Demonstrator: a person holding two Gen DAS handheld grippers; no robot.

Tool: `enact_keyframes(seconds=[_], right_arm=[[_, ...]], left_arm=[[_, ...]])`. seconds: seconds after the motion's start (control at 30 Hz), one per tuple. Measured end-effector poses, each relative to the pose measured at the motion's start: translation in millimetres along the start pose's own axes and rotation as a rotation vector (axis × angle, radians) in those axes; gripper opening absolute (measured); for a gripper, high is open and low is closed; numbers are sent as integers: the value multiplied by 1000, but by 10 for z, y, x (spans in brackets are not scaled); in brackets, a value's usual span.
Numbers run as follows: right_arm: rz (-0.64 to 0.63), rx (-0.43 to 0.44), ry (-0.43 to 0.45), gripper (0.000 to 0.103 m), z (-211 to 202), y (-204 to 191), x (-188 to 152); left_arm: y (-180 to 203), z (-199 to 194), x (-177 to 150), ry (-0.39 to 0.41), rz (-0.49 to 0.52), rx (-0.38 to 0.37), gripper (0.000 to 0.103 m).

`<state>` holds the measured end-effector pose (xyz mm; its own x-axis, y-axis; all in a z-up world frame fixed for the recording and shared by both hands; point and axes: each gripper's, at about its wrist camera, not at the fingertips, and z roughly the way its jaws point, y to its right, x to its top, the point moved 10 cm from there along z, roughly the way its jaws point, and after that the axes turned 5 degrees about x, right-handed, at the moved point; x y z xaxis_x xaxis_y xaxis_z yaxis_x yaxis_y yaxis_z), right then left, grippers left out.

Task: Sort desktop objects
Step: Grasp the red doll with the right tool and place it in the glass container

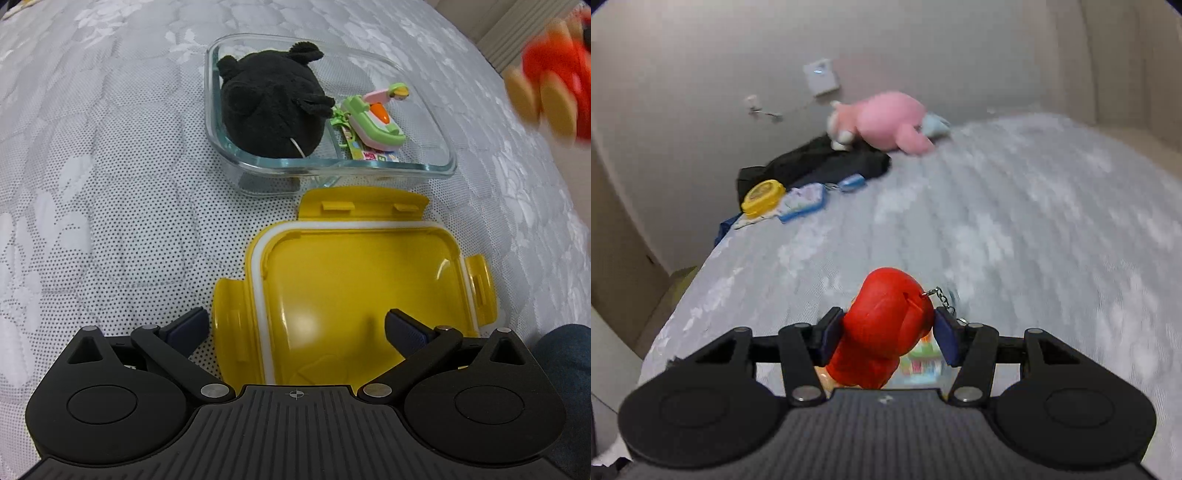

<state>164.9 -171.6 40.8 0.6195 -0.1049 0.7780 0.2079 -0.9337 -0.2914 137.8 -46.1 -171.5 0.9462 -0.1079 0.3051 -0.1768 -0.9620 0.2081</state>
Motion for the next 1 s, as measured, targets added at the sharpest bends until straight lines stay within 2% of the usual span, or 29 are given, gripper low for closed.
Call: enact_keyframes(seconds=[0.1, 0.2, 0.33, 0.43, 0.5, 0.57, 0.77, 1.0], right_arm=[[-87, -1, -27, 56, 152, -111, 136], [-190, -16, -98, 56, 461, -188, 111], [-339, -49, -230, 56, 990, -235, -109], [-500, -99, -290, 56, 1253, -279, -266], [-550, -110, -325, 56, 1347, -288, -373], [-555, -108, -331, 56, 1400, -286, -428], [-453, -62, -324, 57, 1393, -256, -385], [-403, -125, -266, 60, 1288, -71, -229]], left_arm=[[-1, -1, -6, 1, -2, -4, 103], [-14, -14, -6, 2, -5, -7, 103], [-29, -17, -5, 2, -11, -12, 103], [-36, 6, 7, 0, -18, -16, 103], [-36, 12, 12, -1, -19, -16, 103], [-30, 11, 14, 0, -16, -17, 103], [-21, 15, 11, 0, -15, -17, 103], [-9, 24, 3, -2, -12, -13, 103]])
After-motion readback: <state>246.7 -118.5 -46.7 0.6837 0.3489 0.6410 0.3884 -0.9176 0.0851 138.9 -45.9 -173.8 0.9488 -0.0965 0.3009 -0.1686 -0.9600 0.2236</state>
